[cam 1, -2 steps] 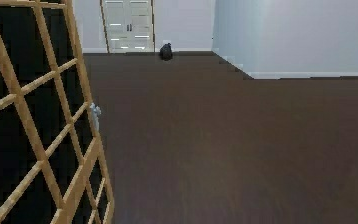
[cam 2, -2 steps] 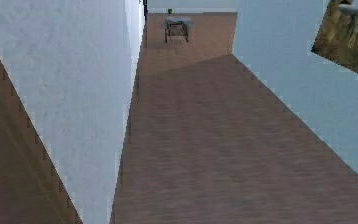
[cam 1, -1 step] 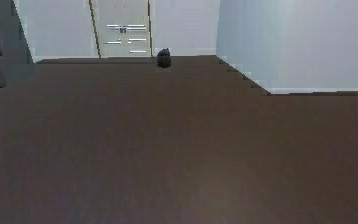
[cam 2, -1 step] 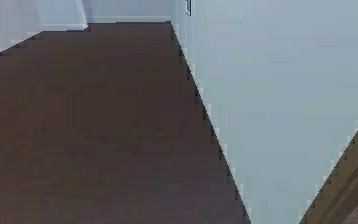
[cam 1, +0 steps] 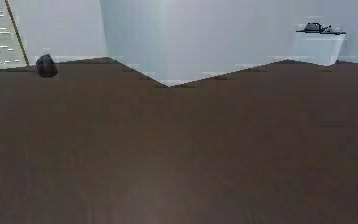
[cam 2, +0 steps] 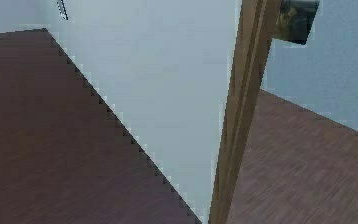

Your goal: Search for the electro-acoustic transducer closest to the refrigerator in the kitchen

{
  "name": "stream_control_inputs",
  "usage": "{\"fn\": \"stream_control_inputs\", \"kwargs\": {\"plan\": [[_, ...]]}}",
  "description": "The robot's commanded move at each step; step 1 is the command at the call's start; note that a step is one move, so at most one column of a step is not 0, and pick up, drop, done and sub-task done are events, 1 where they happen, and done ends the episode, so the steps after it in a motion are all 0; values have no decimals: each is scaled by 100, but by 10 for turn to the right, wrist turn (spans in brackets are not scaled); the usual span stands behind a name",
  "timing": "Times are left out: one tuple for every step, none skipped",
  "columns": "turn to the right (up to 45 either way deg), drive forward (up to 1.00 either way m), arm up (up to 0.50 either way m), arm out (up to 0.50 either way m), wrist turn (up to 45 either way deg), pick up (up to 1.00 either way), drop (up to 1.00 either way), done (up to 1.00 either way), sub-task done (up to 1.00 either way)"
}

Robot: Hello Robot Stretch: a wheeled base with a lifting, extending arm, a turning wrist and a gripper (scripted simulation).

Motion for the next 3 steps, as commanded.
{"fn": "stream_control_inputs", "kwargs": {"plan": [[0,5,0,0,0,0,0,0,0],[-450,0,0,0,0,0,0,0,0],[-60,0,0,0,0,0,0,0,0]]}}
